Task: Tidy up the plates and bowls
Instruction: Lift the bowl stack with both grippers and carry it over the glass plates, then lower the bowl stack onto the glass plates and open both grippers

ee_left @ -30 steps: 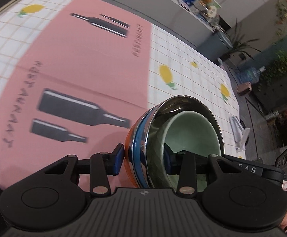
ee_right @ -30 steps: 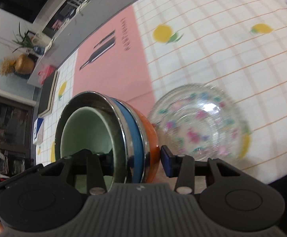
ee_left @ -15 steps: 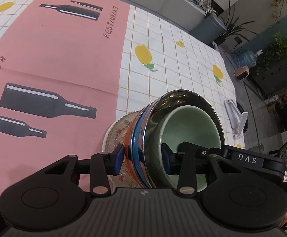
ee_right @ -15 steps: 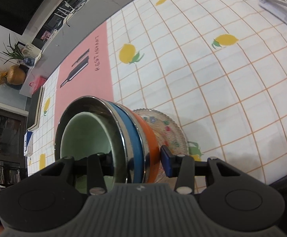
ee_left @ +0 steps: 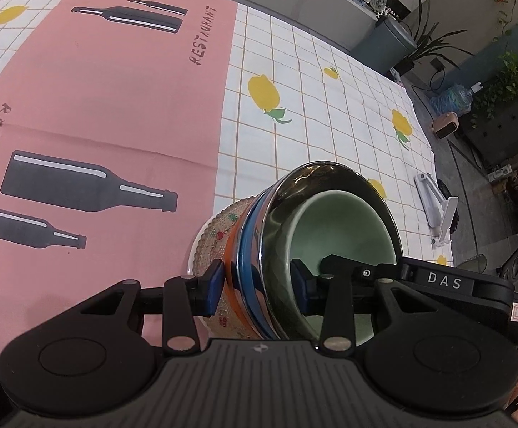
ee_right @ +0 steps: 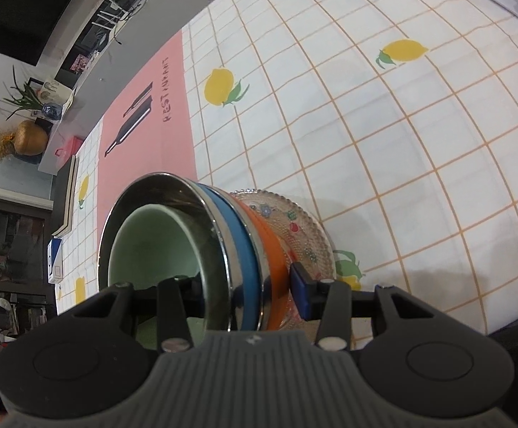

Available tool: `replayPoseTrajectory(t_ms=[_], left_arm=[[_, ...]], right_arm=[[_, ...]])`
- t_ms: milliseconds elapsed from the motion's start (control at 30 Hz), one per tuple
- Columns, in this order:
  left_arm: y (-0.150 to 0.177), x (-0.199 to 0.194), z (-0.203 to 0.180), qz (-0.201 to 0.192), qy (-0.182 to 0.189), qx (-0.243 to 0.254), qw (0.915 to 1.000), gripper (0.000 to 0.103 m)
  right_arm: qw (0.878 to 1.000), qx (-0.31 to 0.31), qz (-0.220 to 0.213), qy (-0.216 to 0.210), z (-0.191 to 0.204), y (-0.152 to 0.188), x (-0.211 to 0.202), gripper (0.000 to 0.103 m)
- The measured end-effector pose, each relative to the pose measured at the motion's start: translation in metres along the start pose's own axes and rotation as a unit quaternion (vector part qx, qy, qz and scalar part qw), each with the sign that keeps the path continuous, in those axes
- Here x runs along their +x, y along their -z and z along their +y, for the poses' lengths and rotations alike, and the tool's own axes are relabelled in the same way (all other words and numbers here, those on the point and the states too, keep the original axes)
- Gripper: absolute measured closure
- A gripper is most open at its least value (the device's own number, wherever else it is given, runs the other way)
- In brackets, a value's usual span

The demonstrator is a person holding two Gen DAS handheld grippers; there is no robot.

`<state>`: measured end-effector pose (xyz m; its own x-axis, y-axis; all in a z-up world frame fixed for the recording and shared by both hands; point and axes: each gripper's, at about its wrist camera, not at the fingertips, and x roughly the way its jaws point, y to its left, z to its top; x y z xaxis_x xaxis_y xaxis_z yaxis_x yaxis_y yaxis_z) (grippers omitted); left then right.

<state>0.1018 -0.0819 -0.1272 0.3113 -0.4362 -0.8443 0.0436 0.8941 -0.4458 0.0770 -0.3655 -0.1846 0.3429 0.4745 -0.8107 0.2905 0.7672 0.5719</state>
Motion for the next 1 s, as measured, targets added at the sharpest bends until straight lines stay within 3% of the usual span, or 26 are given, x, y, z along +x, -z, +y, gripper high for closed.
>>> replayPoseTrajectory(t_ms=[333, 500, 600, 667, 1000], left_arm=[[-0.001, 0.000, 0.004, -0.001, 0.012, -0.005, 0.9999, 0.057], [-0.001, -0.002, 0.002, -0.008, 0.012, 0.007, 0.9999, 0.056], [0.000, -0.006, -0.001, -0.022, 0.012, 0.020, 0.9995, 0.042], [0.000, -0.008, -0.003, -0.028, 0.013, 0.026, 0.9992, 0.038], [0.001, -0.026, -0.011, -0.046, 0.015, 0.051, 0.9976, 0.031]], right_arm=[[1.000, -0.009, -0.006, 0.002, 0.002, 0.001, -0.002, 0.057], [1.000, -0.023, -0.013, 0.005, 0.008, 0.002, -0.006, 0.048], [0.999, -0.034, -0.016, 0.014, 0.012, 0.003, -0.008, 0.040], [0.999, -0.040, -0.015, 0.019, 0.013, 0.004, -0.008, 0.035], [0.995, -0.075, -0.041, 0.046, 0.027, 0.010, -0.028, 0.028]])
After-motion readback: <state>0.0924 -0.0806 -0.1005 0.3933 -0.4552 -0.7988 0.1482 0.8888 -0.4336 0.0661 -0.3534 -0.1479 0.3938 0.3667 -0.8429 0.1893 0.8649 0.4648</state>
